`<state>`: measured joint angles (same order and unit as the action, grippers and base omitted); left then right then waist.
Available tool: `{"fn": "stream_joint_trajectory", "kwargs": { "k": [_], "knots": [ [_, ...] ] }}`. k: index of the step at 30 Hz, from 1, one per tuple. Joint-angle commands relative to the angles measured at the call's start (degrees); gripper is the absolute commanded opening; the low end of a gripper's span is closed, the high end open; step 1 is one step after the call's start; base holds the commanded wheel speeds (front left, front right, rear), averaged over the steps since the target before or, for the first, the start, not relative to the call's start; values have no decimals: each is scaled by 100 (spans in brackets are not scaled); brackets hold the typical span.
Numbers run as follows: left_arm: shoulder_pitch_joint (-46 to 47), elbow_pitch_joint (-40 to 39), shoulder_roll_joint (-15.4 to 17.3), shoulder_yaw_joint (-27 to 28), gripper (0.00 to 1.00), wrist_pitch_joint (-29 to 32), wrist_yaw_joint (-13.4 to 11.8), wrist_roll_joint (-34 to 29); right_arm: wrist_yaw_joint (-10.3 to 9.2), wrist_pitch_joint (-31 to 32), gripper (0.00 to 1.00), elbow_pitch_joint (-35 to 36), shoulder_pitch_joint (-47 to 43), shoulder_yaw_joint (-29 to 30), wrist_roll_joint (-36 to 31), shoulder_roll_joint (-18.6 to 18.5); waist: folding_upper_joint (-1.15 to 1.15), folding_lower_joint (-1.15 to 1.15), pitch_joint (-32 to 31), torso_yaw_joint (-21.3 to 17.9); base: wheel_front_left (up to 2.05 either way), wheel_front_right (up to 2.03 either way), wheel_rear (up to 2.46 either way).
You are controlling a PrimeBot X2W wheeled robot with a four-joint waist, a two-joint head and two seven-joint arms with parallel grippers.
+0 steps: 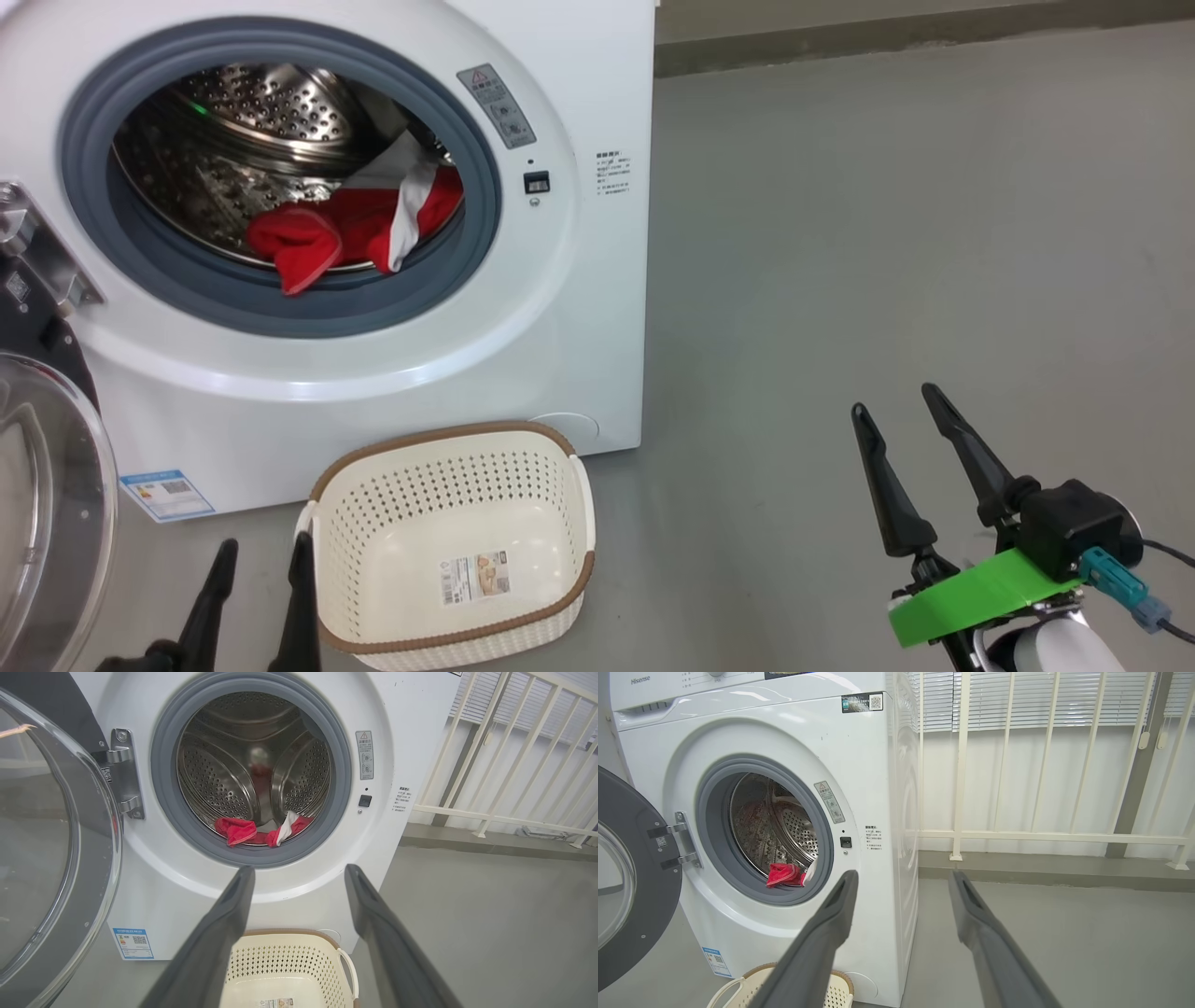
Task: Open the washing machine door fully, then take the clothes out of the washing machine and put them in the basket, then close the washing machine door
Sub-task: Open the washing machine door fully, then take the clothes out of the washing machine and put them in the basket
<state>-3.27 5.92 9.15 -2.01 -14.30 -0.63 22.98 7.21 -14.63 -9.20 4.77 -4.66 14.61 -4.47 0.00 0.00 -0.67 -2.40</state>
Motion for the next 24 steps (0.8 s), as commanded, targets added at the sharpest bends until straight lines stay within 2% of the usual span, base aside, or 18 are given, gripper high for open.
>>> {"fn": "stream_joint_trajectory", "kwargs": {
  "k": [1,8,15,19,24],
  "knots": [
    [38,-122,31,243,100,-69,56,-76,28,-37,100,162,32,-85,47,-63,0,0,-44,1,0,0,0],
    [-137,-146,-88,422,100,-69,221,-209,28,-37,100,196,-83,-14,-10,-79,0,0,-117,-26,0,0,0],
    [-186,-110,-150,505,100,-69,248,-331,28,-37,100,215,-128,30,-44,-67,0,0,-143,-29,0,0,0],
    [-175,-95,-142,510,100,-70,237,-418,28,-37,100,213,-143,53,-48,-54,0,0,-150,-18,0,0,0],
    [-175,-41,-149,549,100,-70,54,-525,28,-37,100,198,-157,38,-40,-54,0,0,-173,-5,16,-32,16]
  ]
}}
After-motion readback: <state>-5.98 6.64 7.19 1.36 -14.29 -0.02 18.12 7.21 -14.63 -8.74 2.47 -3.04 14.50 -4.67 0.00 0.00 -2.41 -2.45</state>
